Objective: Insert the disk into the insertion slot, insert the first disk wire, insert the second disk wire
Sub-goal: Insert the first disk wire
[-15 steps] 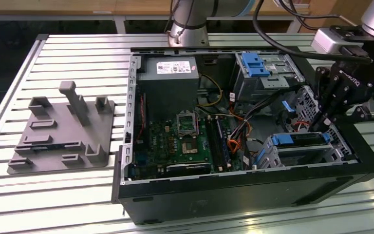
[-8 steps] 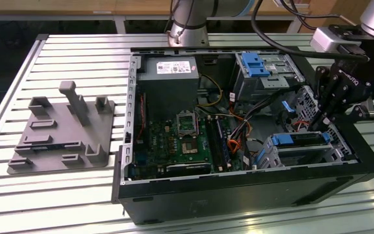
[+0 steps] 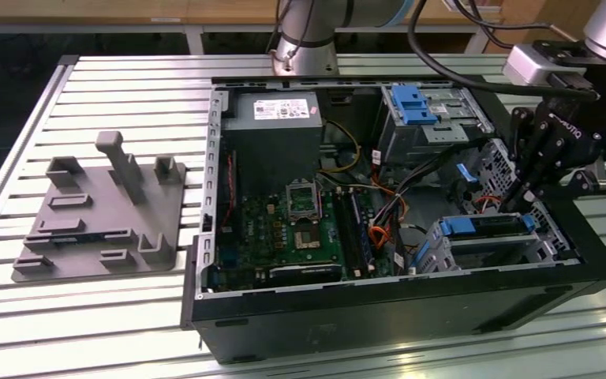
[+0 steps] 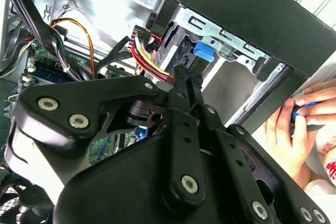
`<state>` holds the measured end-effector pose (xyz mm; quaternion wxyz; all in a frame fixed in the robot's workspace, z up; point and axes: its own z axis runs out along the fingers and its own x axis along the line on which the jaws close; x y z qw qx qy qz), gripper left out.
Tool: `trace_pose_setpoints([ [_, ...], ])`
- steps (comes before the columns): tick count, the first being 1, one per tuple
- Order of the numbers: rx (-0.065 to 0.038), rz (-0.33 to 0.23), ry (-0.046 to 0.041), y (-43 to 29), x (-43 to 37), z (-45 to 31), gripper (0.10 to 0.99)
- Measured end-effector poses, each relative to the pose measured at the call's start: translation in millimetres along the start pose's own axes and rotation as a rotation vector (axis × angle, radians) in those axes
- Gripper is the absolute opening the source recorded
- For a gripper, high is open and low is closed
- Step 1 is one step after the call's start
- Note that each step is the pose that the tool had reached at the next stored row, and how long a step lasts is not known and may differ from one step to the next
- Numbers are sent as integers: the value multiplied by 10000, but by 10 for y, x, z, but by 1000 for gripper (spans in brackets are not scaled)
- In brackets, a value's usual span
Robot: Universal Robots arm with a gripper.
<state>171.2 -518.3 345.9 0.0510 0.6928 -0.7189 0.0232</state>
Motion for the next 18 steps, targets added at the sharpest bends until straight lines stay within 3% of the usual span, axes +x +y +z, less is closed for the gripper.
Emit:
trace_pose_setpoints([
  [7,69,-546,-111,-1,6,6,165],
  [18,60,-455,-118,-1,12,15,165],
])
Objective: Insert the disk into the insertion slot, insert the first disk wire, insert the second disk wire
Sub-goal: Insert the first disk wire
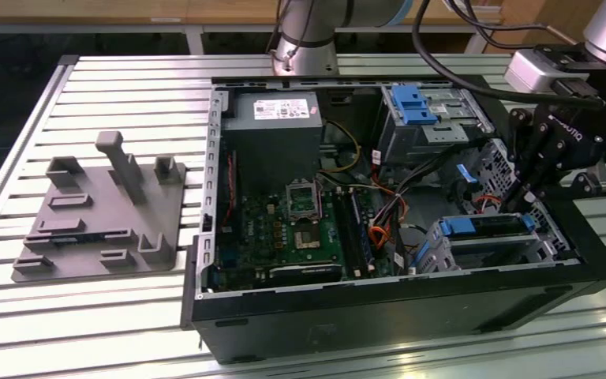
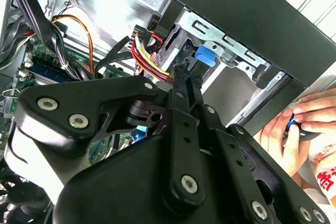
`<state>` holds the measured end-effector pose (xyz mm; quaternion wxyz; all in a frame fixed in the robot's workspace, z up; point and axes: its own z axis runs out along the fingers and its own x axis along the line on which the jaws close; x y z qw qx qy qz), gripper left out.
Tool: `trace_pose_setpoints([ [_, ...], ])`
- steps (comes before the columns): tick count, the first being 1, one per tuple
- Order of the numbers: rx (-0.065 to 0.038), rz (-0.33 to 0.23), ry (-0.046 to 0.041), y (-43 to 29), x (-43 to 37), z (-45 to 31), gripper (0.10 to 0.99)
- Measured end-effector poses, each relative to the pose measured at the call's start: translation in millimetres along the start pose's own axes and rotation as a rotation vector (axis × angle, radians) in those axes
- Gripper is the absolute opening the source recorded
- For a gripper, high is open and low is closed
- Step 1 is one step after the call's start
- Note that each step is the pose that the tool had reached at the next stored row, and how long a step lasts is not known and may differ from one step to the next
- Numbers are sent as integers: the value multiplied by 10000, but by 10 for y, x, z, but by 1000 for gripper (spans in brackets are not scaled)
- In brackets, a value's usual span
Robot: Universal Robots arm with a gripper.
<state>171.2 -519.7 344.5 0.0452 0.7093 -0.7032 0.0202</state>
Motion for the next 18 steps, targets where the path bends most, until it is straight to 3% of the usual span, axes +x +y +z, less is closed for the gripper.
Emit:
trace_pose_setpoints([
  [18,-38,365,-14,-11,15,30,165],
])
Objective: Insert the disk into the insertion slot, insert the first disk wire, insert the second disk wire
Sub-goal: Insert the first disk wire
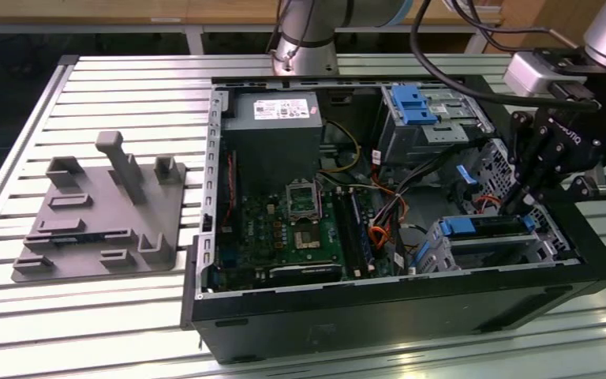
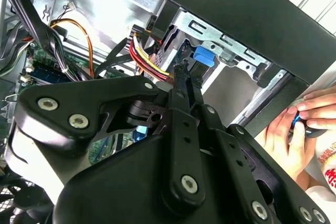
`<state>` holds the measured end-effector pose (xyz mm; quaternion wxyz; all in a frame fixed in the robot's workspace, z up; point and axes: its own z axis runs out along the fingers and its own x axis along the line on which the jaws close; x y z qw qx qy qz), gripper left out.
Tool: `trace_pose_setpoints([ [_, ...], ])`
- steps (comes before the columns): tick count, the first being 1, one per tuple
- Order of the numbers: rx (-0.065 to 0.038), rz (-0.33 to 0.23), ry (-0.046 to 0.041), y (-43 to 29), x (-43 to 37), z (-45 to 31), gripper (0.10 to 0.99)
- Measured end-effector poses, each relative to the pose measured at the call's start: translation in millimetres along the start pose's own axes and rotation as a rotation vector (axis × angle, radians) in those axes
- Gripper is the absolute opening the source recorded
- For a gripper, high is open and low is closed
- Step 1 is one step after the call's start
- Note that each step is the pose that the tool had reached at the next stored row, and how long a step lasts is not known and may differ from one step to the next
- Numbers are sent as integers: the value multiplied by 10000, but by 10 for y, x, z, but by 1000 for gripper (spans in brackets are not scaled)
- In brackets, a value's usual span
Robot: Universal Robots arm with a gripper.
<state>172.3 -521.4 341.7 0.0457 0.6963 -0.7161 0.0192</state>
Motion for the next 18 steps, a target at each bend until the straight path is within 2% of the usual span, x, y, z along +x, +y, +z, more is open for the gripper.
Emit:
trace_pose_setpoints([
  [18,-15,158,-4,-7,8,41,165],
])
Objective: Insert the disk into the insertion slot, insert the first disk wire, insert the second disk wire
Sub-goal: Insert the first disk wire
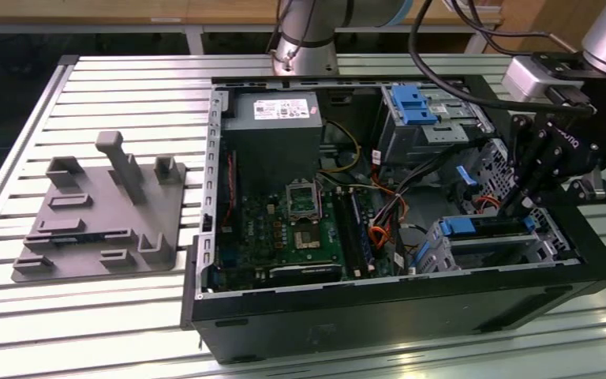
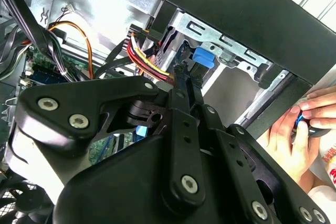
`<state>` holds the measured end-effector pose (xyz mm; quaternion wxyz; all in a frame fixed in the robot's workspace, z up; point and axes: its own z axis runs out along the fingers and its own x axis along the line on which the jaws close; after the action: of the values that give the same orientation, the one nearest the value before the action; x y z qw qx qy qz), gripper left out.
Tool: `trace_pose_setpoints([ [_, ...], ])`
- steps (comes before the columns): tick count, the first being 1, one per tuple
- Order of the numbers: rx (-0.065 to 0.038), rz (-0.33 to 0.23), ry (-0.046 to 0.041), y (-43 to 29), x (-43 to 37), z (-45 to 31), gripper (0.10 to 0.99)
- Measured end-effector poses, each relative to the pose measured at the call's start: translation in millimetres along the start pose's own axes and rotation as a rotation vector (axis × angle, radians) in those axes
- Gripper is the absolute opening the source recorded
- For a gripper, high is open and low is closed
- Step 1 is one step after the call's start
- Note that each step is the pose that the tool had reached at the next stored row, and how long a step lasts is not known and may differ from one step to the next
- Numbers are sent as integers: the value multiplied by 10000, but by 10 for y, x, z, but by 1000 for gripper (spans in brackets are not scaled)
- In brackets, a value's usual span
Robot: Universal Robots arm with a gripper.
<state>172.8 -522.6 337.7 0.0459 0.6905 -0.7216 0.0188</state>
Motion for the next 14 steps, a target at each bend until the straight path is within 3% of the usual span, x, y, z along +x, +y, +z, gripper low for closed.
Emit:
trace_pose_setpoints([
  [14,0,3,2,-1,-2,33,165],
])
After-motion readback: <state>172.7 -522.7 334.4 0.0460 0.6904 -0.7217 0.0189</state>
